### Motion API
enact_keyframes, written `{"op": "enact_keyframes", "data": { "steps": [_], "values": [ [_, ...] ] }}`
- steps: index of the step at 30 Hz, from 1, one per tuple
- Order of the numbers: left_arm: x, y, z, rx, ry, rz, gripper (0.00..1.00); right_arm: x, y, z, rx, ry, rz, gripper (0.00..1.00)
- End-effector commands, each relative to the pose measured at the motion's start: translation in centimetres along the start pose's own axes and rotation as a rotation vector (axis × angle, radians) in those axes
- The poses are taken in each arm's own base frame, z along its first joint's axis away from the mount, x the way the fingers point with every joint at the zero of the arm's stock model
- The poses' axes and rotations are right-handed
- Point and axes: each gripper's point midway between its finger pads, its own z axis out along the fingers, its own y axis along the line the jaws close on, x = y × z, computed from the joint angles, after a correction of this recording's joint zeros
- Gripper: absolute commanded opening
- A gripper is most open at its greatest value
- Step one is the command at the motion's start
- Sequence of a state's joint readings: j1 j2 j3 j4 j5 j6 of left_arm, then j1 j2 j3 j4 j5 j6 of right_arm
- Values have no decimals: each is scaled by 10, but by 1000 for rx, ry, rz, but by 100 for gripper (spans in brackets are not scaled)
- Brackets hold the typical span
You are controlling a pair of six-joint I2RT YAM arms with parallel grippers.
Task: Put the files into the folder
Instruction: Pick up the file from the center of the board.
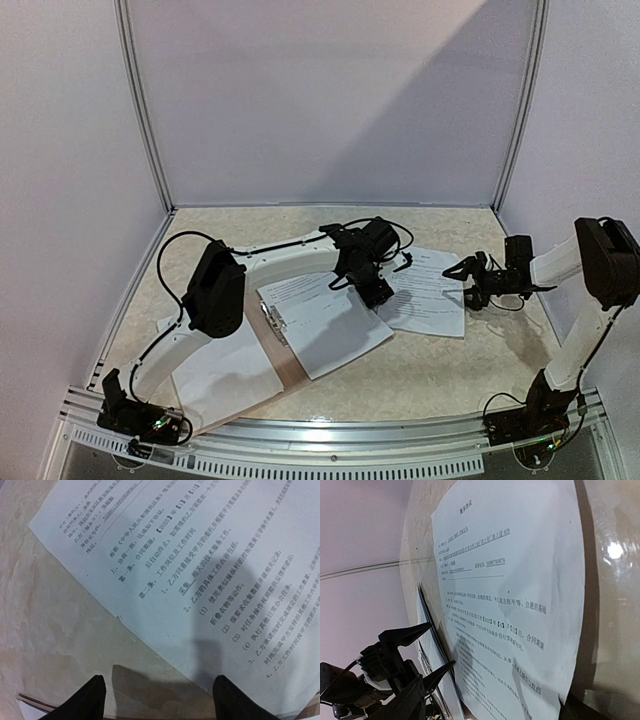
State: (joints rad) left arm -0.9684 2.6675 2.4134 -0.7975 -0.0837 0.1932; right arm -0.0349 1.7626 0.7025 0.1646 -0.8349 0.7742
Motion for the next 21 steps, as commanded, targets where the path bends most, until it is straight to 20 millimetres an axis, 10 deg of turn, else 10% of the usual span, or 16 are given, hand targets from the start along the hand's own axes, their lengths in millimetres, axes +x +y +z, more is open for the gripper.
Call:
{"op": "enact_keyframes", "data": {
  "steps": [1, 13, 21],
  "values": [
    [20, -19, 21, 40, 62, 26, 75, -1, 13, -3, -61, -26, 44, 77],
    [11, -18, 11, 51, 40, 43, 75, -15, 14, 7, -60, -8, 50, 2],
    [-38, 3, -73, 109, -96, 67, 85, -34, 28, -40, 308, -10, -147, 0]
  ]
}}
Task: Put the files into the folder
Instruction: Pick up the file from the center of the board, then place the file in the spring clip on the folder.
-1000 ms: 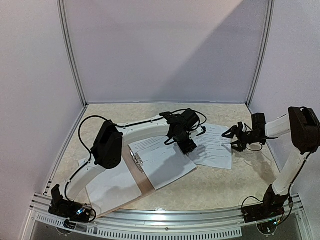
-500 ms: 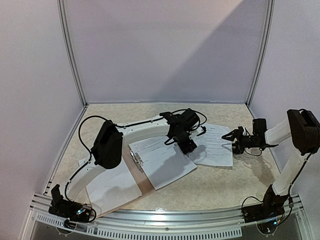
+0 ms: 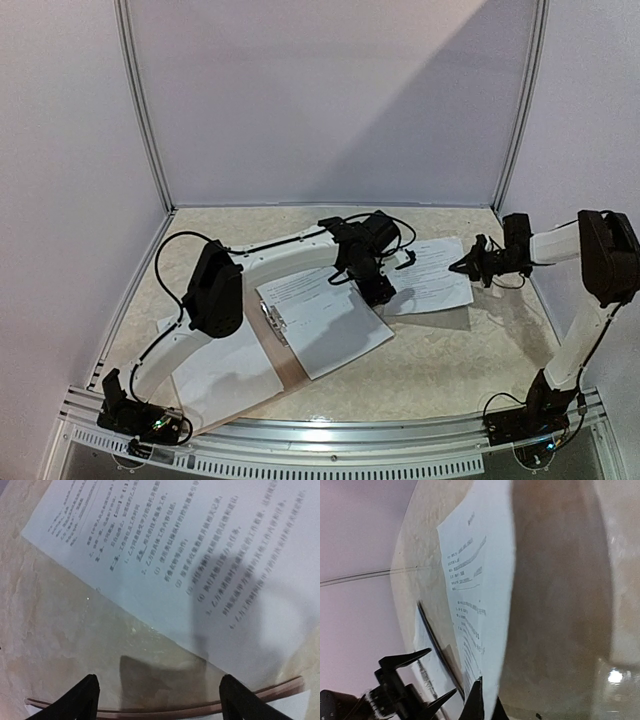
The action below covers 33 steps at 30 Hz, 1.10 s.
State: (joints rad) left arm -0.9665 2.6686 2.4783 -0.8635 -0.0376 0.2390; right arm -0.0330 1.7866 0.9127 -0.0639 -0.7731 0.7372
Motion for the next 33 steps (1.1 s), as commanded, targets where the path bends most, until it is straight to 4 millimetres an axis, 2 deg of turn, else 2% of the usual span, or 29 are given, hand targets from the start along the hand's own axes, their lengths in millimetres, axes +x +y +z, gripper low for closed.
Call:
{"op": "enact_keyframes", "data": {
  "steps": [1, 3, 5, 9, 12, 15, 17, 20, 23, 27, 30, 33],
  "values": [
    [-35, 9, -78, 73, -109, 33, 87, -5, 5, -50, 311, -9, -193, 0],
    [-41, 17, -116, 80, -142, 47, 90, -10, 20, -74, 451, -27, -335, 0],
    [-41, 26, -150, 76, -163, 61, 92, -8, 47, -92, 560, -46, -502, 0],
    [-20, 51, -207, 29, -150, 78, 94, 4, 104, -117, 703, -66, -817, 0],
    [17, 76, -225, -21, -79, 44, 94, 22, 143, -124, 785, -69, -1008, 0],
    [65, 105, -233, -47, -2, -50, 95, 51, 171, -120, 826, 0, -1176, 0],
    [99, 130, -243, -67, 24, -152, 96, 74, 183, -104, 807, 81, -1252, 0],
    [143, 156, -256, -89, 43, -269, 97, 116, 211, -79, 614, 191, -1272, 0],
    [179, 173, -269, -126, 73, -330, 97, 154, 247, -52, 308, 260, -1201, 0],
    [216, 185, -280, -144, 105, -402, 97, 182, 288, -29, -5, 269, -1092, 0],
    [234, 188, -280, -136, 113, -450, 97, 197, 300, -9, -164, 315, -998, 0],
    [247, 186, -275, -116, 122, -484, 97, 200, 286, 22, -184, 362, -909, 0]
  ]
}}
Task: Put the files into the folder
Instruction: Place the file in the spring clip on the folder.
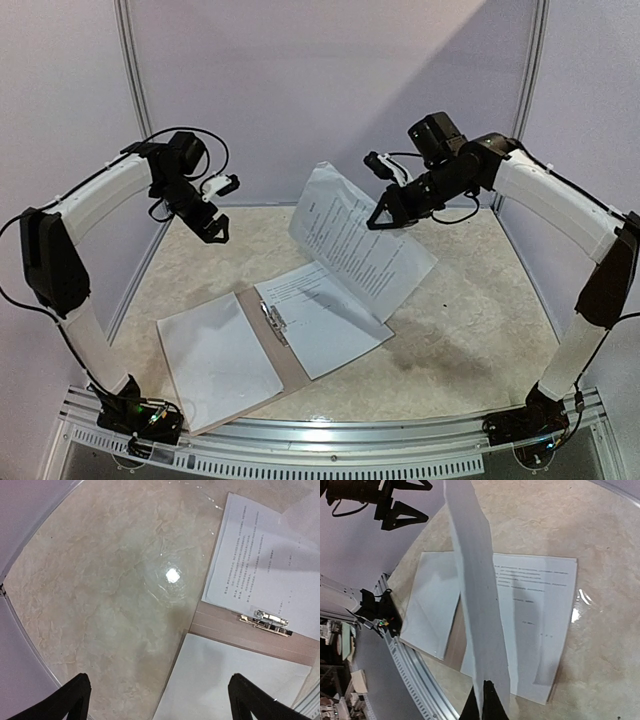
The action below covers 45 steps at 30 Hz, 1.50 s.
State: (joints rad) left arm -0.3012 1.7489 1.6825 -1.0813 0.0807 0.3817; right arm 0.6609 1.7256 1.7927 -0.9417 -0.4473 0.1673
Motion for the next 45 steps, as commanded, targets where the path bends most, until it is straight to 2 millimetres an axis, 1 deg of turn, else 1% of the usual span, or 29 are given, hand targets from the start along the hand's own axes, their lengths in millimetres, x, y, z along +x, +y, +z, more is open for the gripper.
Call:
{"op": "enact_keyframes", "data": {
  "steps": [1, 2, 4, 5, 6, 8, 12, 15, 21, 24, 28, 32, 38, 45],
  "values": [
    [14, -1, 3, 40, -1, -37, 97, -14, 17, 38, -222, -38, 119, 0],
    [17, -1, 5, 45, 5, -42, 97, -9, 10, 54, -230, -8, 157, 0],
    [19, -1, 7, 53, 9, -47, 97, -2, -1, 76, -234, 27, 216, 0],
    [20, -2, 8, 58, 11, -48, 97, 4, -8, 90, -236, 51, 247, 0],
    [20, -3, 9, 62, 12, -49, 97, 7, -15, 98, -233, 59, 265, 0],
    [22, -3, 11, 67, 16, -50, 97, 19, -36, 117, -205, 80, 317, 0],
    [24, -3, 15, 76, 24, -54, 97, 38, -69, 138, -208, 80, 431, 0],
    [25, -4, 18, 82, 29, -56, 97, 55, -79, 150, -203, 111, 444, 0],
    [25, -5, 21, 96, 36, -60, 97, 75, -88, 168, -210, 159, 467, 0],
    [25, -5, 22, 98, 38, -61, 97, 76, -85, 173, -246, 157, 473, 0],
    [26, -4, 22, 91, 43, -58, 96, 75, -81, 173, -268, 159, 472, 0],
    [25, -5, 22, 96, 42, -58, 96, 81, -81, 177, -274, 178, 470, 0],
    [27, -4, 23, 97, 50, -57, 96, 88, -72, 188, -280, 215, 451, 0],
    [26, -6, 23, 103, 49, -58, 96, 88, -74, 188, -262, 218, 452, 0]
  ]
}}
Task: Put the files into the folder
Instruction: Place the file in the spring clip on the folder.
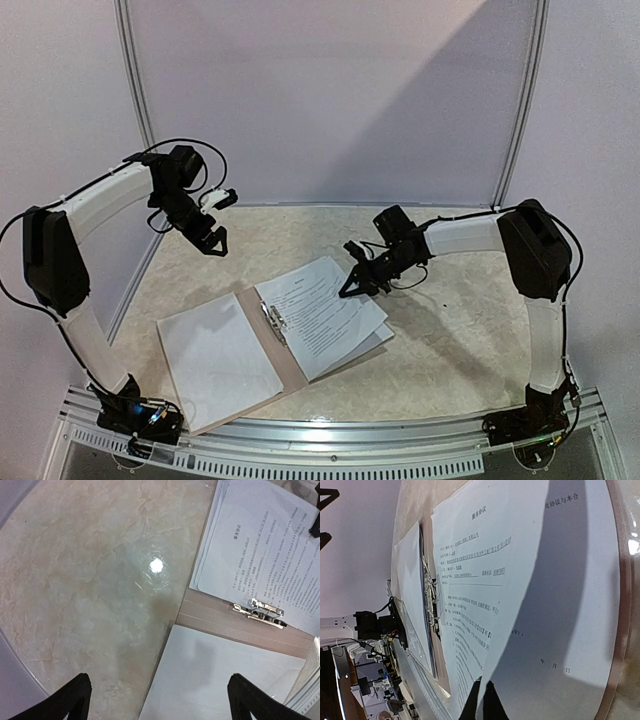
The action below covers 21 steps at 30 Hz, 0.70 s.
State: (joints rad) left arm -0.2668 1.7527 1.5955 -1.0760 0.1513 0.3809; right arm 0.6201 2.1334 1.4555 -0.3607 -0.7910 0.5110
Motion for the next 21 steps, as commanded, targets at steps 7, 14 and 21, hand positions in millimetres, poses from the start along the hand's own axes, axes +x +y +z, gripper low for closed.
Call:
{"op": "enact_keyframes", "data": {
  "steps": [7, 14, 21],
  "values": [
    [1, 2, 3, 22, 3, -17, 96, -6, -4, -1, 62, -5, -4, 12],
    [2, 1, 3, 29, 6, -14, 96, -8, -6, -9, 125, -14, 6, 54],
    [3, 0, 2, 27, 9, -11, 96, -15, 4, -39, 241, -54, -5, 99]
  ]
}}
